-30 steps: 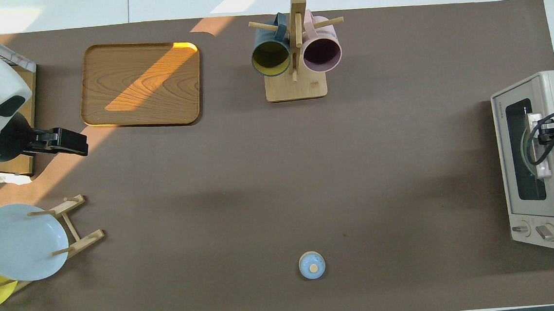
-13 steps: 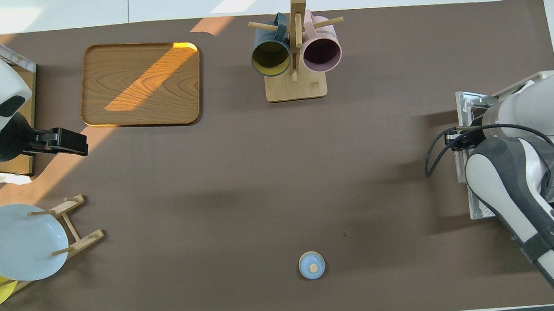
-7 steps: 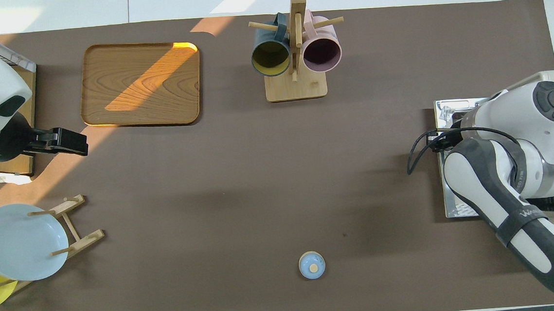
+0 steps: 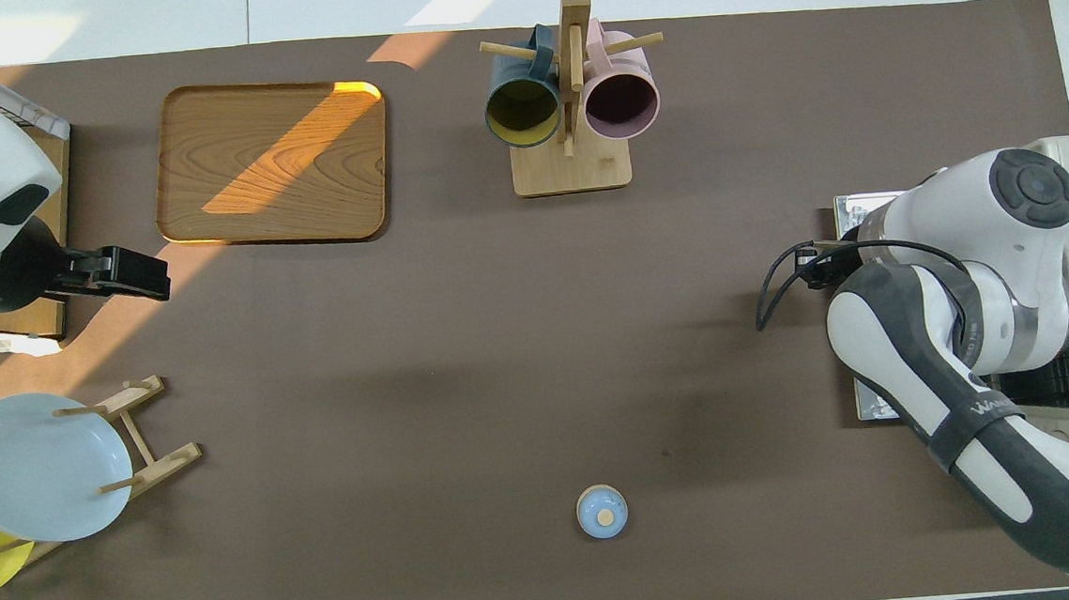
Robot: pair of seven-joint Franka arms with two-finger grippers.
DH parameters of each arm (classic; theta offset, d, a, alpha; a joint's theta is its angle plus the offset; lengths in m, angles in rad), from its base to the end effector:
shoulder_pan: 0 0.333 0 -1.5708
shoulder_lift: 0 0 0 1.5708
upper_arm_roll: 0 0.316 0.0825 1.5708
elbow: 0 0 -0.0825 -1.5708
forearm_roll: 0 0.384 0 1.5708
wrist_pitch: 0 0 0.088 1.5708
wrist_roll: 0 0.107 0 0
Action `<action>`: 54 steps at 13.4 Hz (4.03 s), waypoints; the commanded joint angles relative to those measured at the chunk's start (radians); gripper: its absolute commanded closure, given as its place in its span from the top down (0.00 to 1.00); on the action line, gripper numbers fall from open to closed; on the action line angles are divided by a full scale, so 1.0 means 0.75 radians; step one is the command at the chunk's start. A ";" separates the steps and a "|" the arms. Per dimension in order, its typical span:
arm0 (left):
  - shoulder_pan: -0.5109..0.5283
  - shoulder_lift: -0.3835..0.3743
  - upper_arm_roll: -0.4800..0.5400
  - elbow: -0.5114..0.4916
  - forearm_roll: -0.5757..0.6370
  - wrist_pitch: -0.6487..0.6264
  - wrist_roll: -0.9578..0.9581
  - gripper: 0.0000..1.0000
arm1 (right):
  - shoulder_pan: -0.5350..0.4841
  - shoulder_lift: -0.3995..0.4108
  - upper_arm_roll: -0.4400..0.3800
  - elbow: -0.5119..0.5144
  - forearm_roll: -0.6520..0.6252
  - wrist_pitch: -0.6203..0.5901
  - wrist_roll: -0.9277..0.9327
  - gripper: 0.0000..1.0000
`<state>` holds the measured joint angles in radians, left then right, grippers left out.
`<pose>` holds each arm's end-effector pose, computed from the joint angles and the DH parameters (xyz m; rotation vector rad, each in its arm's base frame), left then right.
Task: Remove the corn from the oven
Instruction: 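Reach the right gripper into the open toaster oven toward the plate, then grasp the green plate with corn and pull it out with the right gripper, then set the plate with corn on the table center with the right gripper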
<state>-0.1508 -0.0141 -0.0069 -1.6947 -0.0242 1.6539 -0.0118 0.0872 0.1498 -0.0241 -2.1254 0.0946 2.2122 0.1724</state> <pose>0.5466 -0.0894 0.5808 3.1116 -0.2237 -0.0447 0.5546 0.0383 0.3351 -3.0663 0.2584 0.1088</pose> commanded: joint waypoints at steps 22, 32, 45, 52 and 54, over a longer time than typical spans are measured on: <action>0.001 -0.026 0.001 -0.021 0.024 0.008 0.005 1.00 | -0.116 -0.161 -0.001 -0.107 -0.443 -0.190 -0.357 0.00; 0.001 -0.026 0.001 -0.021 0.024 0.008 0.005 1.00 | 0.572 0.286 0.014 0.705 -0.382 -0.750 0.311 0.00; 0.001 -0.026 -0.001 -0.021 0.024 0.008 0.005 1.00 | 0.759 0.453 0.026 0.815 -0.104 -0.360 0.824 0.41; -0.024 -0.030 -0.013 -0.039 0.022 0.002 -0.039 1.00 | 0.428 0.206 0.016 0.636 -0.249 -0.596 0.415 0.00; -0.132 -0.061 -0.013 -0.094 0.010 0.032 -0.188 1.00 | 0.365 0.144 0.016 0.466 -0.255 -0.547 0.416 0.00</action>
<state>-0.1744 -0.0151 -0.0217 -1.7031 -0.0248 1.6537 -0.0547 0.3935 0.3230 -0.0262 -1.6181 -0.0752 1.7485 0.4936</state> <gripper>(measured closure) 0.000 0.991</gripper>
